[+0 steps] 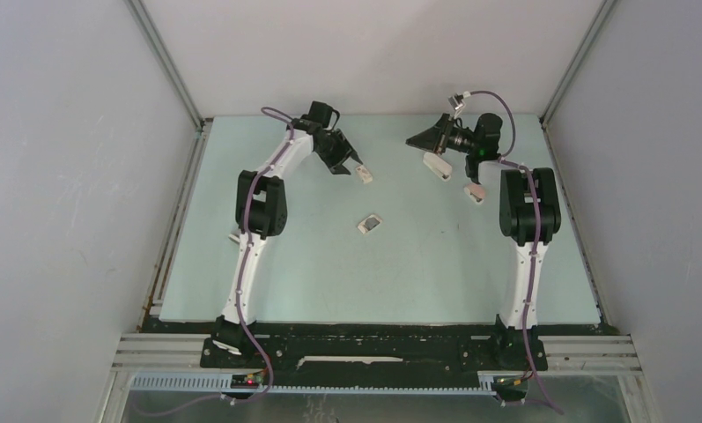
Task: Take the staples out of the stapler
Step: Move the staple box to the center of the board.
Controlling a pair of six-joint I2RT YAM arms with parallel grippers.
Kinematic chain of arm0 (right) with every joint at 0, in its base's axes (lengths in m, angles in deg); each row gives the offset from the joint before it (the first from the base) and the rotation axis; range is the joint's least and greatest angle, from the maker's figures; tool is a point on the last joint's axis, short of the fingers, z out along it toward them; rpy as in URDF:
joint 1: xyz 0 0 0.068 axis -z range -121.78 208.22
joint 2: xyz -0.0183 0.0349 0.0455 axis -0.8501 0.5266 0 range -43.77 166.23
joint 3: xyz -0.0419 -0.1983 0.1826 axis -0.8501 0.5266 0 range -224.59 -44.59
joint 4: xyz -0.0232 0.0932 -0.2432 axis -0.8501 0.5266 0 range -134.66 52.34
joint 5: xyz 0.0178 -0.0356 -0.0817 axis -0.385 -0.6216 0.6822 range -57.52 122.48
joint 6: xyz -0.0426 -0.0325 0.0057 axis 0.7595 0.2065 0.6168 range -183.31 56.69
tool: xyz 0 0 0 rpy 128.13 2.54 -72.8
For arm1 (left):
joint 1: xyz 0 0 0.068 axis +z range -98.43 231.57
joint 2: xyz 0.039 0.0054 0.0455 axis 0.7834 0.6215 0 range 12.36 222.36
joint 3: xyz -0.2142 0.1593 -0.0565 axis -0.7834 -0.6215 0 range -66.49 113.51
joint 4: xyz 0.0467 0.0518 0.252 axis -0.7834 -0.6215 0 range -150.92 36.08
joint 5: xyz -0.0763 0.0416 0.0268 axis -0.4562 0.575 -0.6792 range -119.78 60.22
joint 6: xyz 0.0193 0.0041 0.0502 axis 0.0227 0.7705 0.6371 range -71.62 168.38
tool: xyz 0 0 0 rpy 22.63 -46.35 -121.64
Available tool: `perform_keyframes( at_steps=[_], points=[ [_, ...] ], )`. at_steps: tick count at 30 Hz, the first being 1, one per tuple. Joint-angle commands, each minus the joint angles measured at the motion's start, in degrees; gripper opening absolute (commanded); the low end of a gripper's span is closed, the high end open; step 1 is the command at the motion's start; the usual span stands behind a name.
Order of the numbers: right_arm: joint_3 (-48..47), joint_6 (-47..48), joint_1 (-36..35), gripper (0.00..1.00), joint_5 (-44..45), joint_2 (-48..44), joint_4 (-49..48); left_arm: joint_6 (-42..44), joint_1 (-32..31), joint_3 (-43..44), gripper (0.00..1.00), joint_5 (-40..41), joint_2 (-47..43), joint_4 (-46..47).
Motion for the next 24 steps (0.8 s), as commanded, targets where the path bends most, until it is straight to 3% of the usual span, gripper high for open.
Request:
perform_keyframes(
  at_steps=[1, 15, 24],
  points=[
    [0.2, -1.1, 0.3, 0.42, -0.8, -4.0, -3.4, -0.6, 0.6, 4.9, 0.55, 0.7, 0.4, 0.0],
    [0.6, 0.9, 0.3, 0.42, -0.9, -2.6, -1.6, 0.7, 1.9, 2.9, 0.55, -1.1, -1.6, 4.2],
    [-1.5, 8.5, -1.4, 0.42, 0.3, -2.7, 10.4, 4.1, 2.9, 4.4, 0.55, 1.7, -1.5, -0.3]
  ],
)
